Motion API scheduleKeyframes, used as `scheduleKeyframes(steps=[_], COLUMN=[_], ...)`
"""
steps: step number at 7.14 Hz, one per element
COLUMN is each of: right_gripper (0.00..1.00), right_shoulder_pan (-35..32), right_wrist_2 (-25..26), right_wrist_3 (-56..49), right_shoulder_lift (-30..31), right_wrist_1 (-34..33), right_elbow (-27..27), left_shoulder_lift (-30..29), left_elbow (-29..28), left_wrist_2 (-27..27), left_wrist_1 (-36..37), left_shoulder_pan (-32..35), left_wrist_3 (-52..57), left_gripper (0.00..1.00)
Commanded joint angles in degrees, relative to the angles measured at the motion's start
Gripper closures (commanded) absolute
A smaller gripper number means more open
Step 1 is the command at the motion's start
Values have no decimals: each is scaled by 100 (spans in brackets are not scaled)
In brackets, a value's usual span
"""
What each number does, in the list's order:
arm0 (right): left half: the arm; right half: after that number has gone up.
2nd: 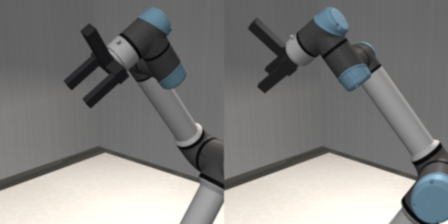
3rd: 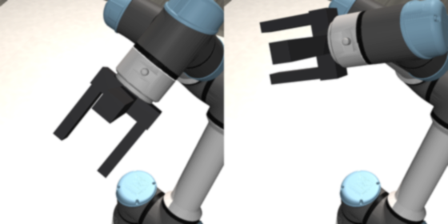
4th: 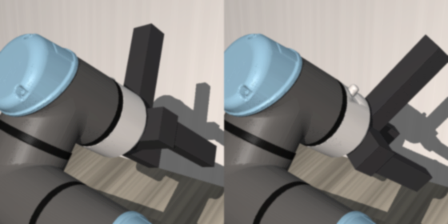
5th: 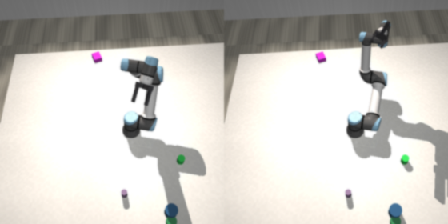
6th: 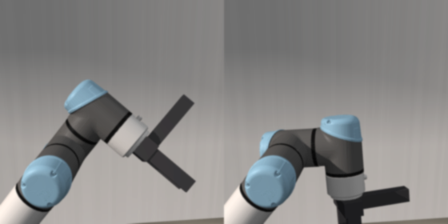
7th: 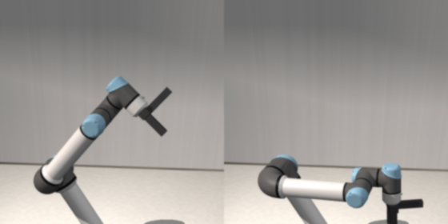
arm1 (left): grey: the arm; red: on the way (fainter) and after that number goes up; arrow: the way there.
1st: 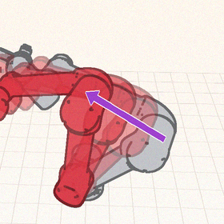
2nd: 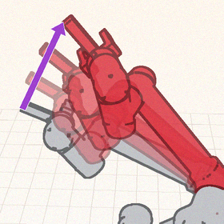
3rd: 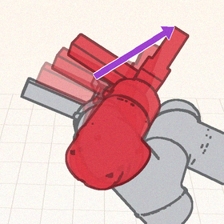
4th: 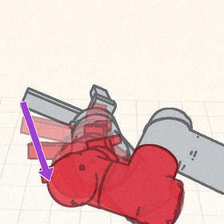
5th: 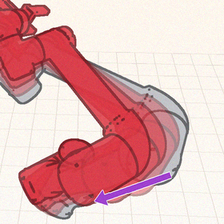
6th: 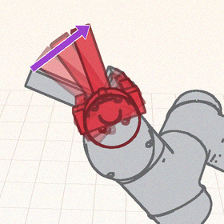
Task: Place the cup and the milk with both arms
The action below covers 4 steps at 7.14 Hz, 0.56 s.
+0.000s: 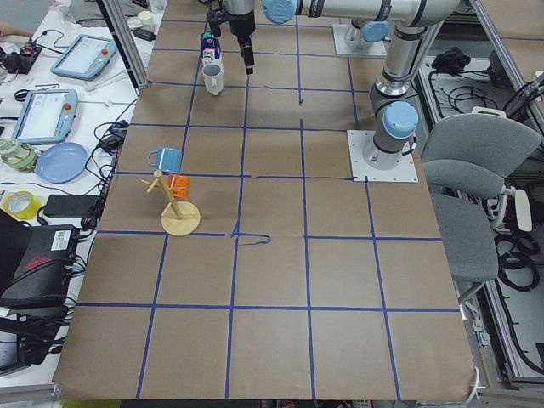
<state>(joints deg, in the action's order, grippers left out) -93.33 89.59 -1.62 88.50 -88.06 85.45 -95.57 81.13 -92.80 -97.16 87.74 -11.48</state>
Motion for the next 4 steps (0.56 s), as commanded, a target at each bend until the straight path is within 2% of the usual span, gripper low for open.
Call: scheduleKeyframes(steps=[1,4], right_gripper=[0,0], right_shoulder_pan=[-10,7], right_wrist_2=[102,120], right_wrist_3=[22,-83], right_shoulder_lift=[62,53], right_wrist_1=[52,-35], right_elbow=[7,-11], left_shoulder_lift=[56,91], left_elbow=[157,184], left_wrist_2=[60,16], left_wrist_1=[21,4], left_shoulder_pan=[76,76], left_wrist_3=[-3,6], left_gripper=[0,0])
